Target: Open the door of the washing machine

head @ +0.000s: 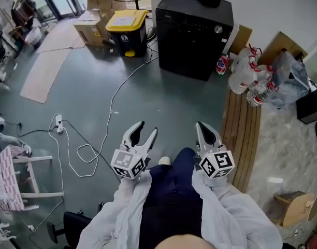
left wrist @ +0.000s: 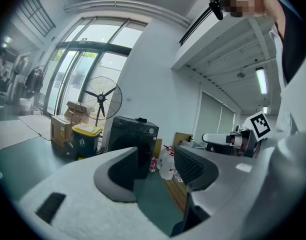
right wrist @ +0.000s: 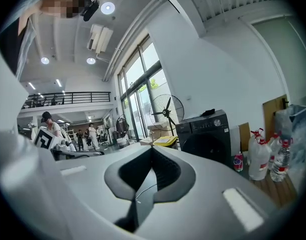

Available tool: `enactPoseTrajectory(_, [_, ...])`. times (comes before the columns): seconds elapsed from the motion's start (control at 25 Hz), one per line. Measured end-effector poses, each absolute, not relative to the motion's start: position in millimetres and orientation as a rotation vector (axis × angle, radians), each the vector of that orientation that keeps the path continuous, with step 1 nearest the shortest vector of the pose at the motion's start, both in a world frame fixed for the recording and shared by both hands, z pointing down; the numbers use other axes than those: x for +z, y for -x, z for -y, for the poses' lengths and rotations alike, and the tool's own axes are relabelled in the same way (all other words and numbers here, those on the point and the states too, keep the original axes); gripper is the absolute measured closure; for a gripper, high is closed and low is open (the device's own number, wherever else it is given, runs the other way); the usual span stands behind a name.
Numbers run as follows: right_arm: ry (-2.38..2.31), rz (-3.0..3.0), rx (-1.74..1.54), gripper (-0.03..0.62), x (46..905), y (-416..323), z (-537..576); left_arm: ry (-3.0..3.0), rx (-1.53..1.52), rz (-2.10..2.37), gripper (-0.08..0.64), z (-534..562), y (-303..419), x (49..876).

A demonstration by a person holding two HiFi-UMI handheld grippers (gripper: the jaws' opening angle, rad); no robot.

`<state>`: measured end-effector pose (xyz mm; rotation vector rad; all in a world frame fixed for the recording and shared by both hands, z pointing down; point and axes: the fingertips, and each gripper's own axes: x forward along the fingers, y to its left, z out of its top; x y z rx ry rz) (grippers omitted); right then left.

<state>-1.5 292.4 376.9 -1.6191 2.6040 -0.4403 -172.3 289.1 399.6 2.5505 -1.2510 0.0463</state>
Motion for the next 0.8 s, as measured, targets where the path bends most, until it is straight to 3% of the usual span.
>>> enactPoseTrajectory(0.8, [1.513, -2.675, -0.532, 0.581, 392.6, -40.0, -66.2, -2.480, 0.053, 1.335, 0.344, -81.6, 126.9, 405.8])
